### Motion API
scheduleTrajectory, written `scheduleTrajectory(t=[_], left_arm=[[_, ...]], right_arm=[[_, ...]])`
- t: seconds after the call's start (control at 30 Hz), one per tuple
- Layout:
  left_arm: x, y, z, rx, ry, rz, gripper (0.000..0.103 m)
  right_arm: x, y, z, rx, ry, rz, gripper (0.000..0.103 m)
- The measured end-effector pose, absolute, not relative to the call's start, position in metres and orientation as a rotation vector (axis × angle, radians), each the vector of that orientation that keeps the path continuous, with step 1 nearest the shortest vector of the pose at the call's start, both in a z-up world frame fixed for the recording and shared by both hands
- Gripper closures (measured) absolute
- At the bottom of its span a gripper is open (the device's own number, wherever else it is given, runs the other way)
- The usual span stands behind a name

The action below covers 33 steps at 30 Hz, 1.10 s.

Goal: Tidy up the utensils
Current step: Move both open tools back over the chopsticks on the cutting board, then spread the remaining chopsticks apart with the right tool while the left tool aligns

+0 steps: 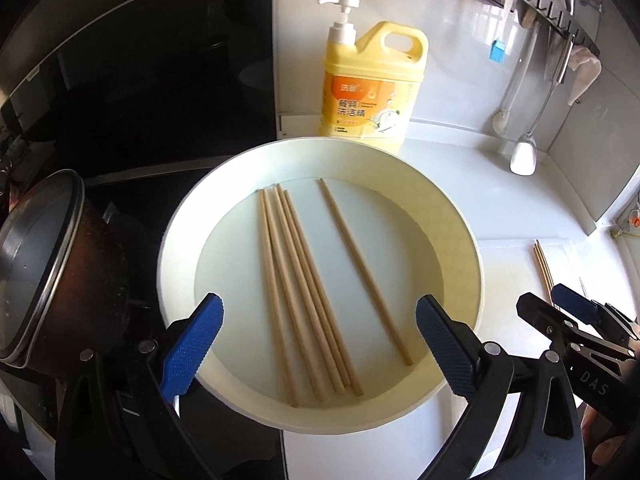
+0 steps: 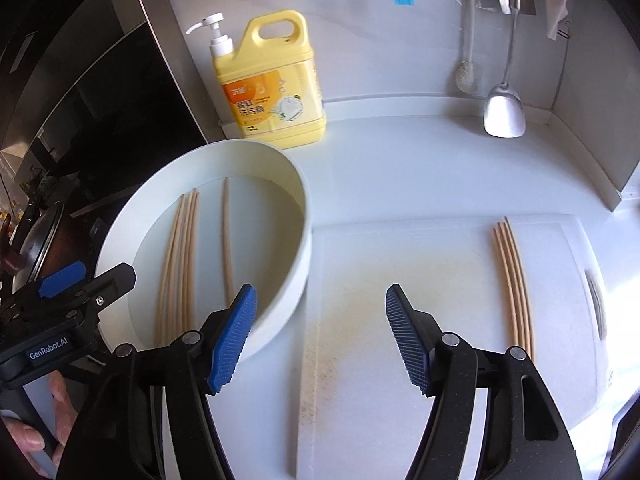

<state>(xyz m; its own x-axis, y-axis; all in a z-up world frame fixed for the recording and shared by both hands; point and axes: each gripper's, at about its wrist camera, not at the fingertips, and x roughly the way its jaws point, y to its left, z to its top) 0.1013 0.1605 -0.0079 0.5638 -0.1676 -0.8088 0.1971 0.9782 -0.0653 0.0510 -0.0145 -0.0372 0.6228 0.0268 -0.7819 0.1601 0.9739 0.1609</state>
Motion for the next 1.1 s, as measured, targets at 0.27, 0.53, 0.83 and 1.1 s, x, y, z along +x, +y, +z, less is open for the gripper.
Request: scheduleTrajectory(t=[0.27, 0.53, 0.83, 1.1], left_arm=[[0.077, 0.089, -0.006, 0.035, 0.944, -0.28, 0.008], [0.032, 0.017, -0.023, -0.03, 0.986, -0.223, 0.008], [0.001, -0.027, -0.039, -0.087, 1.009, -0.13, 0.008], [0.007, -0.046, -0.06, -0.03, 0.962, -0.14, 0.008]], right_arm=[[-0.002, -0.098, -0.047, 0.263, 0.879, -0.181, 0.037], [-0.043, -0.185, -0.065, 0.238, 0.881, -0.163, 0.036], [-0.06, -0.243, -0.081, 0.184, 0.863, -0.129, 0.035], [-0.047, -0.241, -0.099, 0.229, 0.811, -0.132, 0.035]])
